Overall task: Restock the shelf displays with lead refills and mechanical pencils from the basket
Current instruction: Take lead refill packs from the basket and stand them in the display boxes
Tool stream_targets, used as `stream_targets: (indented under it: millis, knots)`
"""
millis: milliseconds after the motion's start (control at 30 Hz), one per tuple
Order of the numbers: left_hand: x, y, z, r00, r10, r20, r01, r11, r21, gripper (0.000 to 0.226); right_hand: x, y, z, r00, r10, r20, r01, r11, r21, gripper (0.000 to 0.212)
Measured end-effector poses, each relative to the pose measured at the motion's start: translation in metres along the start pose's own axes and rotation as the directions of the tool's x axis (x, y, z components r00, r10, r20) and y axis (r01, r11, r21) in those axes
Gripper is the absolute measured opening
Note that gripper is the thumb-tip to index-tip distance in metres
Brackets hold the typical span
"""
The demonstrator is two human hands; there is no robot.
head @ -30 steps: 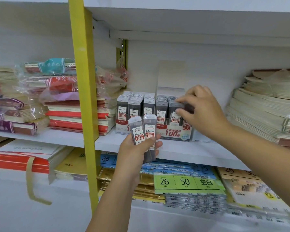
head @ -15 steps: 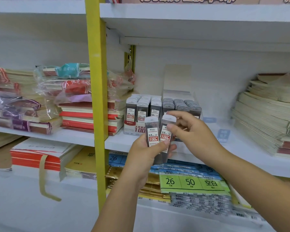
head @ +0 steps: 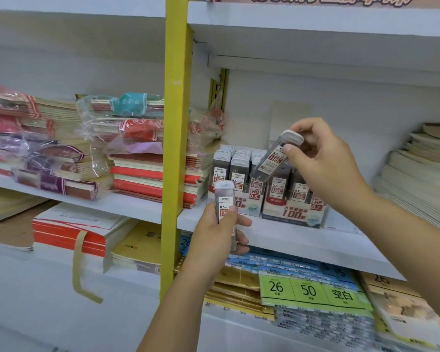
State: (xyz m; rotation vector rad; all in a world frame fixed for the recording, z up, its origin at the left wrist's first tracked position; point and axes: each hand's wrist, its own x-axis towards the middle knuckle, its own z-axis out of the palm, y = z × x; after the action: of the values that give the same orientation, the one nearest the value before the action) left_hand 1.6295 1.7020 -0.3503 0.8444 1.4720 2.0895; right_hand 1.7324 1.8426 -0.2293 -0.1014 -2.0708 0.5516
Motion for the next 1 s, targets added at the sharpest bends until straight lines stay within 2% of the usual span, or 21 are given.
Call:
stream_targets:
  millis: [100, 233, 300, 400, 567, 633, 667, 733, 767, 833, 900, 967, 1000]
  knots:
    - [0.003, 0.001, -0.009, 1.000, 0.003, -0.017, -0.003, 1.000, -0.009, 0.020, 0.016, 0.007, 0.011, 0.993, 0.003, 0.114, 0.026, 0.969, -0.246, 0.022]
    - [0.004, 0.001, -0.017, 0.999, 0.032, -0.041, -0.033, 0.999, -0.014, 0.013, 0.029, 0.019, 0.021, 0.972, 0.093, 0.216, -0.022, 0.950, -0.310, 0.028]
    - [0.005, 0.001, -0.018, 0.999, 0.050, -0.020, -0.051, 0.999, -0.020, 0.011, 0.032, 0.024, 0.024, 0.966, 0.096, 0.239, 0.005, 0.921, -0.390, 0.023]
    - [0.004, 0.002, -0.019, 0.999, 0.054, -0.005, -0.055, 0.998, -0.039, 0.013, 0.031, 0.032, 0.030, 0.963, 0.064, 0.261, 0.099, 0.818, -0.567, 0.017]
    - [0.002, 0.006, -0.018, 0.999, 0.052, 0.007, -0.052, 0.998, -0.025, 0.013, 0.022, 0.026, 0.031, 0.974, -0.020, 0.227, 0.175, 0.703, -0.689, 0.028]
    - [0.001, 0.006, -0.016, 0.998, 0.056, 0.021, -0.056, 0.998, -0.006, 0.013, 0.013, 0.017, 0.030, 0.980, -0.089, 0.175, 0.182, 0.744, -0.643, 0.030]
    - [0.000, 0.007, -0.014, 0.998, 0.057, 0.032, -0.058, 0.998, 0.004, 0.013, 0.006, 0.011, 0.030, 0.985, -0.092, 0.144, 0.157, 0.815, -0.557, 0.030]
    - [0.000, 0.006, -0.012, 0.996, 0.057, 0.063, -0.059, 0.998, 0.023, 0.015, -0.008, 0.001, 0.032, 0.987, 0.002, 0.163, 0.041, 0.964, -0.263, 0.029]
    - [-0.001, 0.006, -0.011, 0.995, 0.055, 0.085, -0.058, 0.998, 0.029, 0.016, -0.014, -0.003, 0.033, 0.972, 0.068, 0.224, -0.043, 0.992, -0.117, 0.030]
    - [-0.001, 0.006, -0.008, 0.991, 0.042, 0.131, -0.049, 0.998, 0.050, 0.016, -0.025, -0.007, 0.035, 0.921, 0.148, 0.360, -0.159, 0.987, 0.000, 0.028]
    - [0.000, 0.005, -0.005, 0.989, 0.042, 0.141, -0.056, 0.993, 0.101, 0.014, -0.030, -0.003, 0.035, 0.898, 0.189, 0.396, -0.219, 0.975, 0.031, 0.019]
    - [0.001, 0.001, -0.002, 0.990, 0.127, 0.068, -0.138, 0.971, 0.197, 0.015, -0.029, -0.002, 0.030, 0.935, 0.192, 0.297, -0.232, 0.967, 0.106, 0.017]
    - [0.003, -0.002, -0.002, 0.977, 0.213, 0.000, -0.204, 0.934, 0.293, 0.017, -0.025, -0.002, 0.025, 0.967, 0.159, 0.201, -0.185, 0.975, 0.118, 0.017]
